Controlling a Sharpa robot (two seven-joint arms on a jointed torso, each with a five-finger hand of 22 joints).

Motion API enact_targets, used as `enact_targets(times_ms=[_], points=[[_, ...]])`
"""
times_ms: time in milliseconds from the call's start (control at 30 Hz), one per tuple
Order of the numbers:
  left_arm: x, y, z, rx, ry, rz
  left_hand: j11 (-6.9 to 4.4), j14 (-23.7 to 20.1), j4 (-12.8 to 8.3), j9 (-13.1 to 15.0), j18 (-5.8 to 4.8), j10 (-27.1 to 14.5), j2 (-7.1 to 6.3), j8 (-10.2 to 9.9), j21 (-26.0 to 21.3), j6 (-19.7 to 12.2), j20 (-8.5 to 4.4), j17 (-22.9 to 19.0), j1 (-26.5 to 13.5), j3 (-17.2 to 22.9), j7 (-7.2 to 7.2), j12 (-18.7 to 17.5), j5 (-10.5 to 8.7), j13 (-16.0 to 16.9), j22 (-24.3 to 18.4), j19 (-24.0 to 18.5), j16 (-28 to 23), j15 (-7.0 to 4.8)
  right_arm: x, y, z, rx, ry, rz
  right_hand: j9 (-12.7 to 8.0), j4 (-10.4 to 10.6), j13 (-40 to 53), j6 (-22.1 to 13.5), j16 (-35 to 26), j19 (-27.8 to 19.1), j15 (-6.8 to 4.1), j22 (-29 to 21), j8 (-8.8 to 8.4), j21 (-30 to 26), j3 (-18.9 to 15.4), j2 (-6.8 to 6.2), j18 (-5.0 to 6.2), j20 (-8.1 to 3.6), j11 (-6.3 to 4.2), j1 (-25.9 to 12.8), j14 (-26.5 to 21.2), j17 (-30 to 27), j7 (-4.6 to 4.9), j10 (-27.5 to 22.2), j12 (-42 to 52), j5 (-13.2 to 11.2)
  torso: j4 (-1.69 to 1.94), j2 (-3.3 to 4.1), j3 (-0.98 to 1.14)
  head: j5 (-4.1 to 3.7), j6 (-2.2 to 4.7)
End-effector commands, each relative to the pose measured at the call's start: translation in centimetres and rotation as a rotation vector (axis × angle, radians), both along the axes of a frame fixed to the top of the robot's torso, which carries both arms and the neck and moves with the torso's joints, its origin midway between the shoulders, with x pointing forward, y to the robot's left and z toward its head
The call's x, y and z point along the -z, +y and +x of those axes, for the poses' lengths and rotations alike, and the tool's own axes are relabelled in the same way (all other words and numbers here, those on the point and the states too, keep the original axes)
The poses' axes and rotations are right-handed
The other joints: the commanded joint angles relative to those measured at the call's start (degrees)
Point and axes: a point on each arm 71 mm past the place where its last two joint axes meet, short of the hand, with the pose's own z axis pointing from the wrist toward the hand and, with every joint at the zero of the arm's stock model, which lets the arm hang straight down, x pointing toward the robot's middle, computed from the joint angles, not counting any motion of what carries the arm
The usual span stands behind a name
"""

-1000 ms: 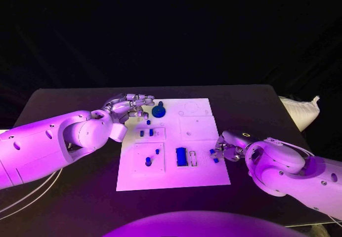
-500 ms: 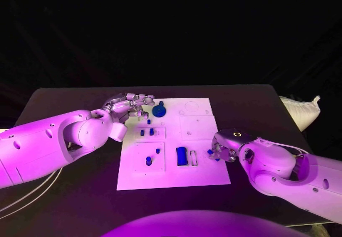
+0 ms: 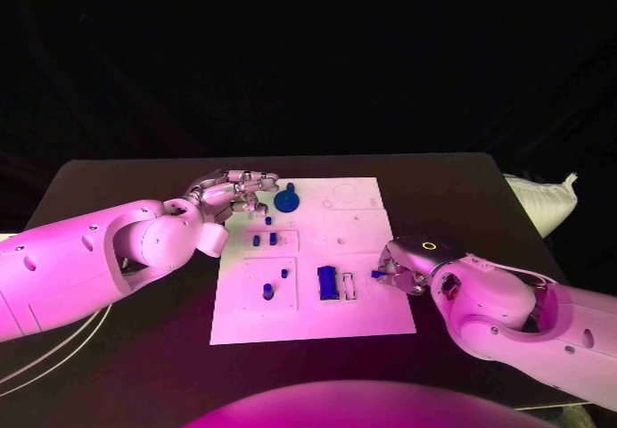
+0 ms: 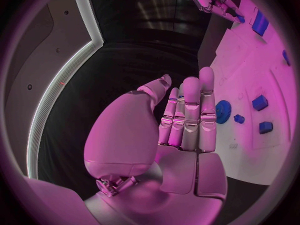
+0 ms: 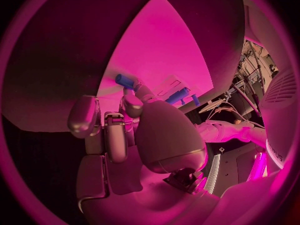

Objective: Assemble the parts on the task board

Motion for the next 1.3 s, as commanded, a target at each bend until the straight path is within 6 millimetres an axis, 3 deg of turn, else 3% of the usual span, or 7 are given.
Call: enact_targets(times_ms=[33, 133, 333, 600, 900, 1300], points=[[-0.1, -0.3, -0.1, 0.023, -0.004, -0.009, 0.08, -0.35, 0.11, 0.01, 1.01, -0.30, 0.58, 0.35, -0.20, -0.41, 0.19, -0.07, -0.18, -0.29, 0.16, 0.35, -0.17, -0.05, -0.08, -0.13, 0.02, 0.04, -0.1, 0.1, -0.4, 0.082, 0.035, 0.172, 0.80, -2.66, 0.10, 0.62, 0.02, 0.13, 0.14, 0.18, 0.36, 0.21, 6.03, -0.52, -0.41, 0.05, 0.15, -1.17, 5.36, 11.72, 0.03, -0.06, -0.08, -0.10, -0.02, 0.02, 0.00, 0.02, 0.05], [0.0, -0.3, -0.2, 0.024, -0.004, -0.010, 0.08, -0.35, 0.11, 0.01, 1.01, -0.30, 0.58, 0.35, -0.20, -0.41, 0.19, -0.07, -0.18, -0.29, 0.16, 0.35, -0.17, -0.05, -0.08, -0.13, 0.02, 0.04, -0.5, 0.3, -0.6, 0.117, 0.047, 0.256, 1.00, -2.22, 0.30, 0.81, 0.04, 0.23, 0.01, 0.38, 0.09, 0.32, 10.08, -2.55, -0.45, 0.10, 0.08, -3.74, 5.38, 11.78, -0.21, 0.22, 0.12, -0.02, -0.03, 0.06, -0.02, 0.07, 0.09], [0.0, -0.3, -0.2, 0.025, -0.003, -0.010, 0.08, -0.38, 0.09, 0.01, 1.01, -0.36, 0.61, 0.37, -0.24, -0.44, 0.20, -0.10, -0.12, -0.34, 0.16, 0.40, -0.16, -0.05, -0.12, -0.14, 0.03, 0.05, -0.9, 0.7, -0.9, 0.151, 0.074, 0.343, 1.29, -0.12, 0.87, 1.35, 0.18, 0.47, -0.02, 0.77, -0.07, 0.55, 13.46, -5.01, -0.50, 0.04, 0.03, -8.00, 5.44, 12.05, -0.37, 0.75, 0.83, 0.52, 0.02, 0.09, -0.02, 0.21, -0.05], [0.0, -0.3, -0.2, 0.026, -0.004, -0.011, 0.08, -0.38, 0.09, 0.01, 1.01, -0.36, 0.61, 0.37, -0.24, -0.44, 0.20, -0.10, -0.12, -0.34, 0.16, 0.40, -0.16, -0.05, -0.12, -0.14, 0.03, 0.05, -0.4, 1.3, -1.0, 0.145, 0.152, 0.340, 1.63, 2.47, 2.43, 2.27, 0.31, 0.99, -0.09, 1.71, 0.00, 1.16, 13.97, -7.33, -0.66, -0.09, -0.09, -12.07, 5.50, 12.28, -0.53, 1.81, 2.92, 4.31, -0.01, 0.06, -0.03, 0.33, -0.39], [0.0, -0.4, -0.3, 0.028, -0.003, -0.011, 0.08, -0.38, 0.09, 0.01, 1.01, -0.36, 0.61, 0.37, -0.24, -0.44, 0.20, -0.10, -0.12, -0.34, 0.16, 0.40, -0.16, -0.05, -0.12, -0.14, 0.03, 0.05, 0.3, 1.8, -0.9, 0.141, 0.215, 0.318, 2.06, 4.29, 3.69, 3.11, 0.32, 1.15, -0.28, 1.98, 0.17, 1.30, 12.91, -8.46, -0.70, -0.27, -0.29, -14.35, 5.51, 12.30, -0.79, 2.45, 4.45, 9.00, -0.06, 0.06, -0.03, 0.40, -0.63], [-0.1, -0.5, -0.3, 0.034, 0.000, -0.012, 0.08, -0.38, 0.09, 0.01, 1.01, -0.36, 0.61, 0.37, -0.24, -0.44, 0.20, -0.10, -0.12, -0.34, 0.16, 0.40, -0.16, -0.05, -0.12, -0.14, 0.03, 0.05, 0.7, 2.4, -0.5, 0.137, 0.225, 0.307, 2.59, 5.96, 5.00, 3.90, 0.30, 1.24, -0.48, 2.07, 0.49, 1.35, 11.53, -8.55, -0.71, -0.44, -0.53, -16.25, 5.50, 12.27, -1.08, 3.27, 6.14, 9.59, -0.05, 0.06, -0.02, 0.41, -0.73]])
